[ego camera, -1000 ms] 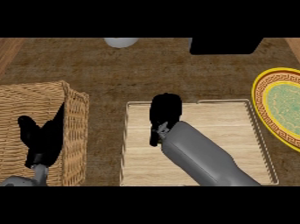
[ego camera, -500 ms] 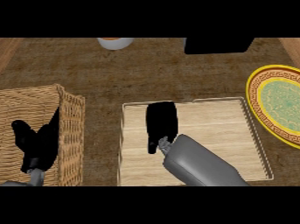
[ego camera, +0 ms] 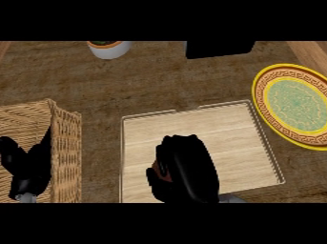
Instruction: Pick the sweet potato from the tray and place it in the plate
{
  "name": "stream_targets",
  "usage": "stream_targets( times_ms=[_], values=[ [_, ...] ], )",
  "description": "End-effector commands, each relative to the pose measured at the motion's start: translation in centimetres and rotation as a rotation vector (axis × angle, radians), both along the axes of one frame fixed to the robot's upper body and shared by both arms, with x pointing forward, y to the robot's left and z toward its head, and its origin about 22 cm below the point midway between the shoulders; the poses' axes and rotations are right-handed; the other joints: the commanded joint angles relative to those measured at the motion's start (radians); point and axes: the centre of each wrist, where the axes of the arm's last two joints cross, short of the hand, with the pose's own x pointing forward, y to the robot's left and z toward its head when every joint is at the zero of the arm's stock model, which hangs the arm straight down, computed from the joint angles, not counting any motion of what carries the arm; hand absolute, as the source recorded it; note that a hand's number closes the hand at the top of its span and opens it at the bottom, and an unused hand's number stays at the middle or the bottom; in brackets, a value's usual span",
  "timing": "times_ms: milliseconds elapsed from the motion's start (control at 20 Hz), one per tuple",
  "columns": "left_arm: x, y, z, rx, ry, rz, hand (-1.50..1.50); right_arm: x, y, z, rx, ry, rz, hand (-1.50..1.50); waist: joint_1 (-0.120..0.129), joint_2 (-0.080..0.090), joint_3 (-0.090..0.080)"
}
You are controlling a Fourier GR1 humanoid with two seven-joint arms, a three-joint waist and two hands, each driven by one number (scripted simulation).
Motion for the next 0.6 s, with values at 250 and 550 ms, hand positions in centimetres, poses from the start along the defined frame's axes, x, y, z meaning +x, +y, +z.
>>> stream_targets(
  times_ms=[250,550],
  values=[
    [-1.1,-1.9,-1.9,-0.056,0.039,0.012,0.00,-5.1,-10.5,3.1,0.357,-0.176,-0.216,1.50,0.002,0.030,-0.022],
    [-1.1,-2.2,-2.5,-0.018,0.027,-0.040,0.00,-6.0,-15.6,3.3,0.516,-0.211,-0.381,1.50,0.049,0.042,-0.021]
  ],
)
